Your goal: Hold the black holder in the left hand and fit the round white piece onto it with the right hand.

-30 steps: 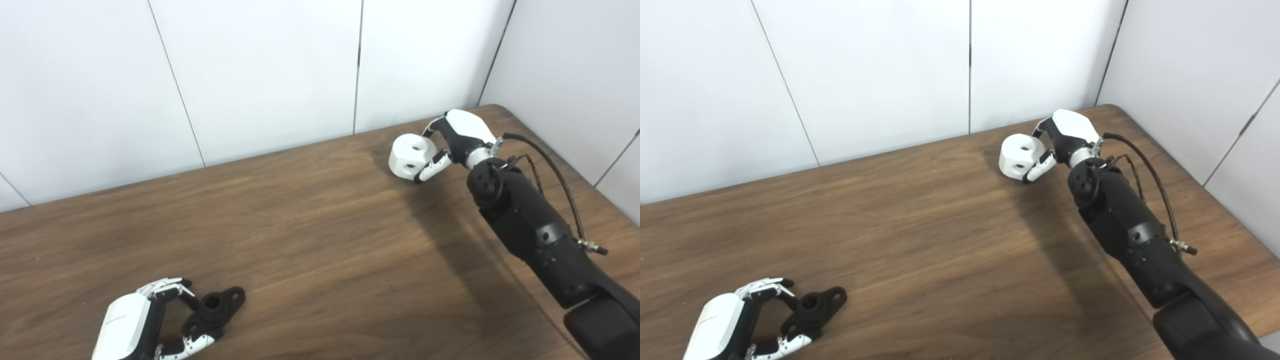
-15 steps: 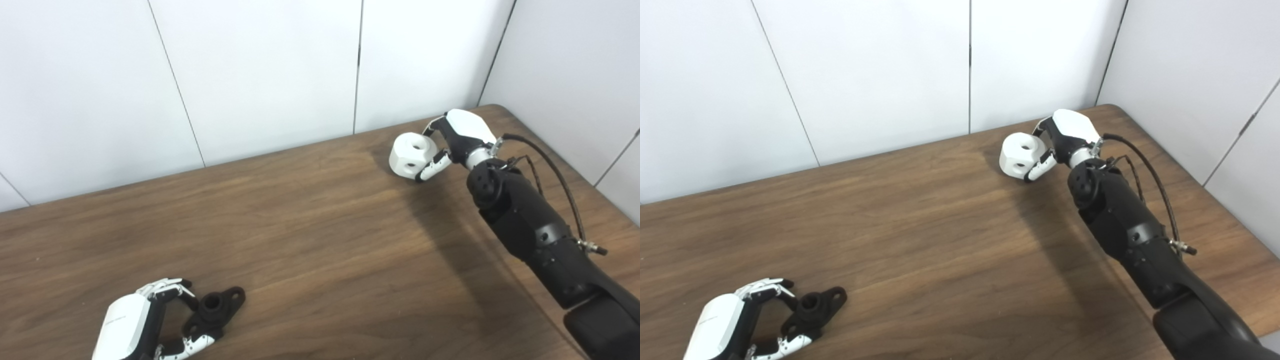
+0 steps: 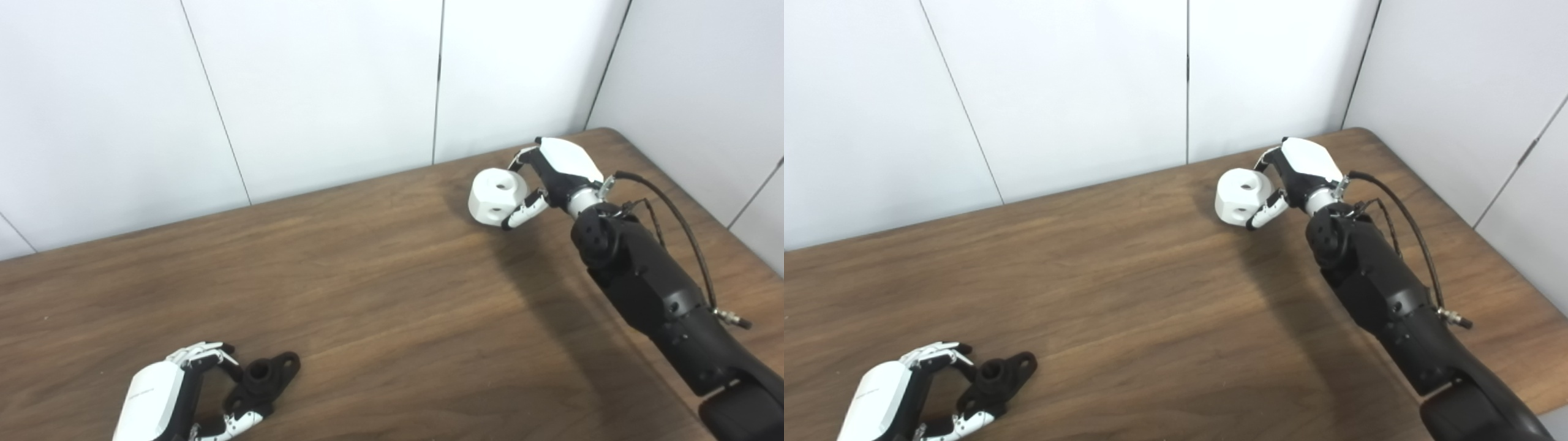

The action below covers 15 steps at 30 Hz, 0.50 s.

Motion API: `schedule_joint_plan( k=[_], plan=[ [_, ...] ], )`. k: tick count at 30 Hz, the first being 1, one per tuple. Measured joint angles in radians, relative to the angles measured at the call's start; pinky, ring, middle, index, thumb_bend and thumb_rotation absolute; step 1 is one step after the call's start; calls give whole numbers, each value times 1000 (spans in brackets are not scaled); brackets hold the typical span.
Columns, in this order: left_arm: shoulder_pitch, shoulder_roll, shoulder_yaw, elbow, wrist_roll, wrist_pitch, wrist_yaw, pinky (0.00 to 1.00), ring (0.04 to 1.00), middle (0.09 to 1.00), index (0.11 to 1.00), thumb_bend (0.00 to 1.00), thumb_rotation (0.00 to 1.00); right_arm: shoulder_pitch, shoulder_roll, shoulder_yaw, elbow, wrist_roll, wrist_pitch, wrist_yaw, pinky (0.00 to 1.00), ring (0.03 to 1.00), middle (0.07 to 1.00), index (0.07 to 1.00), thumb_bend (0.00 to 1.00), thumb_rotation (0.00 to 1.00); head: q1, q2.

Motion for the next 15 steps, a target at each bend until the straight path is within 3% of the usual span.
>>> schedule_joint_plan(
  k=[7,15],
  plan=[
    [0,-3,-4,0,4,3,0,842,804,749,485,520,43,20,0,5,-106,-4,-1,53,1000,985,836,484,522,141,43,0],
    [7,-15,-12,-9,31,18,0,851,809,752,485,521,44,34,0,51,-301,-41,26,190,1000,979,838,485,522,142,110,6]
  ],
)
